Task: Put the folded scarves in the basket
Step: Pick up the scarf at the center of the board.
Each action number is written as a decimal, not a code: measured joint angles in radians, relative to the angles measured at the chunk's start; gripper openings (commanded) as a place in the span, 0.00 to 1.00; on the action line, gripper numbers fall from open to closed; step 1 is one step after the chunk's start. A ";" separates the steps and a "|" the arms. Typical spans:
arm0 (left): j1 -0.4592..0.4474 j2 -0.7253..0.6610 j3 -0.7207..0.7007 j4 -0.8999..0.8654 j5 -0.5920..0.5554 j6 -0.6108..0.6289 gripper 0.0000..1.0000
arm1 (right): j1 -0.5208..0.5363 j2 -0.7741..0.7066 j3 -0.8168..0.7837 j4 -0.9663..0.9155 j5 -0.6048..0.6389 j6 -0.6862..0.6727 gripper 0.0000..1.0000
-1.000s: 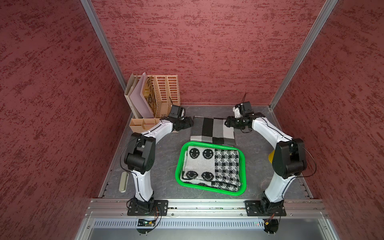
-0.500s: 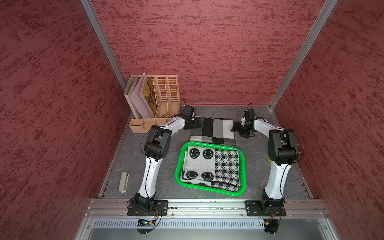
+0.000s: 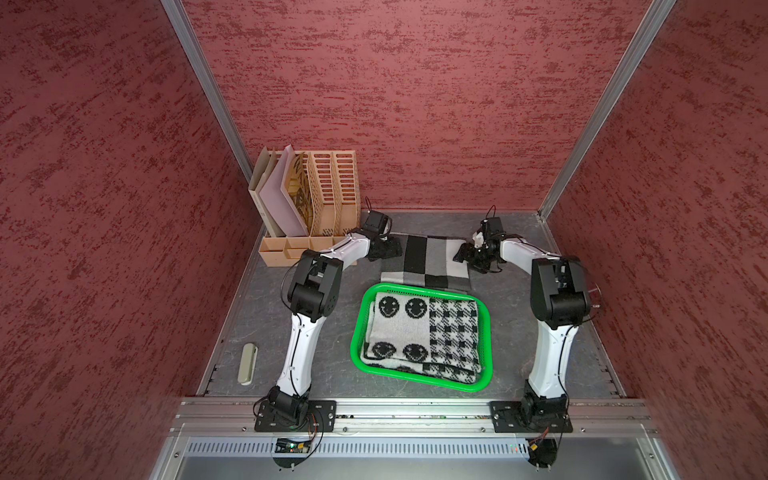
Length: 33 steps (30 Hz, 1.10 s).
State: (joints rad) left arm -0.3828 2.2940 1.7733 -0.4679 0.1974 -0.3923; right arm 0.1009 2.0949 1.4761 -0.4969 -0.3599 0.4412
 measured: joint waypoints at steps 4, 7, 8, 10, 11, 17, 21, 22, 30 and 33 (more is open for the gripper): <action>-0.004 -0.008 -0.007 -0.021 0.003 -0.019 0.73 | 0.010 0.010 0.009 0.000 0.000 0.005 0.61; -0.005 -0.008 -0.006 -0.034 0.014 -0.029 0.60 | 0.012 0.019 0.018 0.000 0.000 0.014 0.55; -0.006 -0.006 -0.006 -0.034 0.019 -0.035 0.53 | 0.014 0.023 0.022 0.000 0.000 0.016 0.52; -0.009 -0.003 -0.006 -0.033 0.034 -0.048 0.40 | 0.020 0.029 0.027 0.003 0.002 0.022 0.46; -0.010 -0.002 -0.006 -0.033 0.039 -0.052 0.32 | 0.024 0.032 0.029 0.006 0.003 0.024 0.40; -0.020 -0.001 -0.006 -0.016 0.072 -0.091 0.00 | 0.050 0.036 0.028 0.010 0.040 0.043 0.04; -0.025 -0.006 -0.006 -0.001 0.088 -0.105 0.00 | 0.066 0.026 0.028 0.003 0.087 0.050 0.00; -0.027 -0.009 -0.006 0.000 0.089 -0.108 0.00 | 0.073 0.020 0.028 0.000 0.102 0.050 0.00; -0.044 -0.060 0.016 -0.011 0.092 -0.109 0.00 | 0.117 -0.053 0.035 -0.049 0.175 0.048 0.00; -0.047 -0.082 0.036 -0.021 0.094 -0.109 0.00 | 0.125 -0.074 0.059 -0.077 0.187 0.048 0.00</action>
State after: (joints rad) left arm -0.4294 2.2116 1.8091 -0.4889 0.2913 -0.5011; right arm 0.2256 2.0209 1.5349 -0.5739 -0.1730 0.4889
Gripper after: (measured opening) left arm 0.097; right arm 0.111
